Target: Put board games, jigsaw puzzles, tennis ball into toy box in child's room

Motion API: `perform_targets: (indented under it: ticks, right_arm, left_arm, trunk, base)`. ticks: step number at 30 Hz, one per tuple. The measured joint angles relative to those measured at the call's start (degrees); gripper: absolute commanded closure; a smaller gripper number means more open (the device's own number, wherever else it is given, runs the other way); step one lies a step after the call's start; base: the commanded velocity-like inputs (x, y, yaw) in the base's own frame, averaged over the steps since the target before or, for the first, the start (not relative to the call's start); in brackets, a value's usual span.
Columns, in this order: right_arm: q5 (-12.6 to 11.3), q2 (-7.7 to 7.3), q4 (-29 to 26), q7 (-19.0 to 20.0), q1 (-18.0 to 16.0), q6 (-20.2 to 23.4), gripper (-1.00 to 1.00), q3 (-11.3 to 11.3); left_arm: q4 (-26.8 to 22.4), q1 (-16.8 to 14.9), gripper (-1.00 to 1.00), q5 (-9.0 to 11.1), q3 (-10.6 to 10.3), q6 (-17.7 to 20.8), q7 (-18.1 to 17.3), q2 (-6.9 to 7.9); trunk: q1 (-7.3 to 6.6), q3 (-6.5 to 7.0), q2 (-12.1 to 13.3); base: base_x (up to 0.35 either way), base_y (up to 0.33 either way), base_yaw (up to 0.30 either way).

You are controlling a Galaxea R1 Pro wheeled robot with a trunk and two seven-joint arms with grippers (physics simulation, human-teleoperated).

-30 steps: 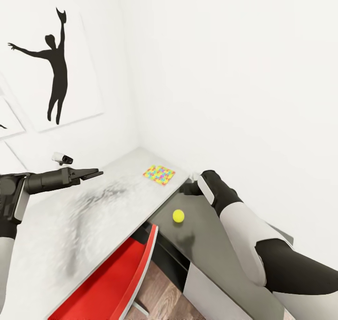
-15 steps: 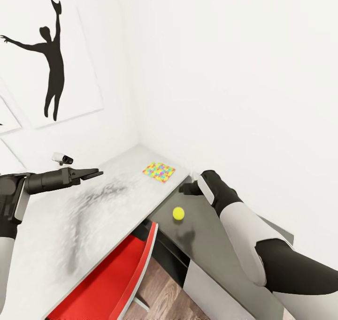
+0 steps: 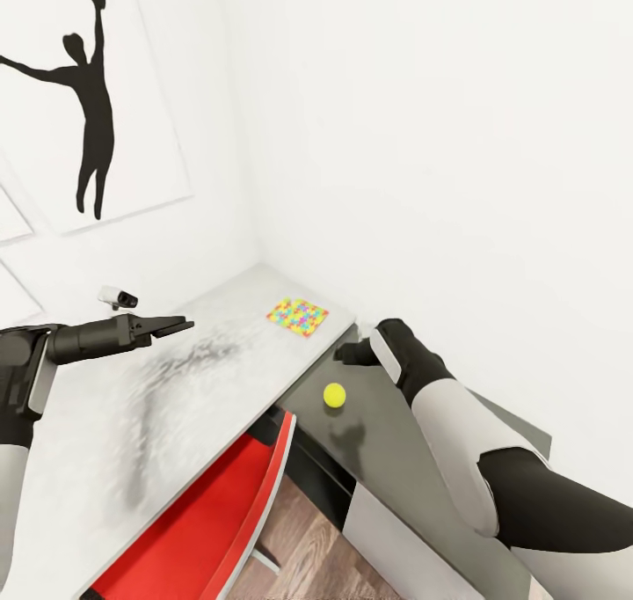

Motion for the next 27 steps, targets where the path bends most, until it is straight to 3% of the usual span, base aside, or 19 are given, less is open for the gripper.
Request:
perform_targets:
  ticks: [9, 15, 27]
  right_arm:
    - [-0.1, 0.0, -0.1, 0.5, 0.0, 0.1, -1.0, 0.0]
    - [-0.3, 0.0, -0.2, 3.5, 0.0, 0.0, -1.0, 0.3]
    - [-0.2, 0.0, -0.4, 5.6, 0.0, 0.0, -1.0, 3.5]
  left_arm:
    - [0.0, 0.0, -1.0, 0.0, 0.0, 0.0, 0.0, -0.05]
    - [0.0, 0.0, -1.0, 0.0, 0.0, 0.1, 0.0, -0.05]
    - [0.0, 0.0, -1.0, 0.0, 0.0, 0.1, 0.0, -0.05]
  trunk:
    - [0.0, -0.85, 0.0]
    - [0.0, -1.41, 0.0]
    - [0.0, -2.54, 0.0]
  base:
    - [0.0, 0.0, 0.0]
    - [0.0, 0.0, 0.0]
    - [0.0, 0.0, 0.0]
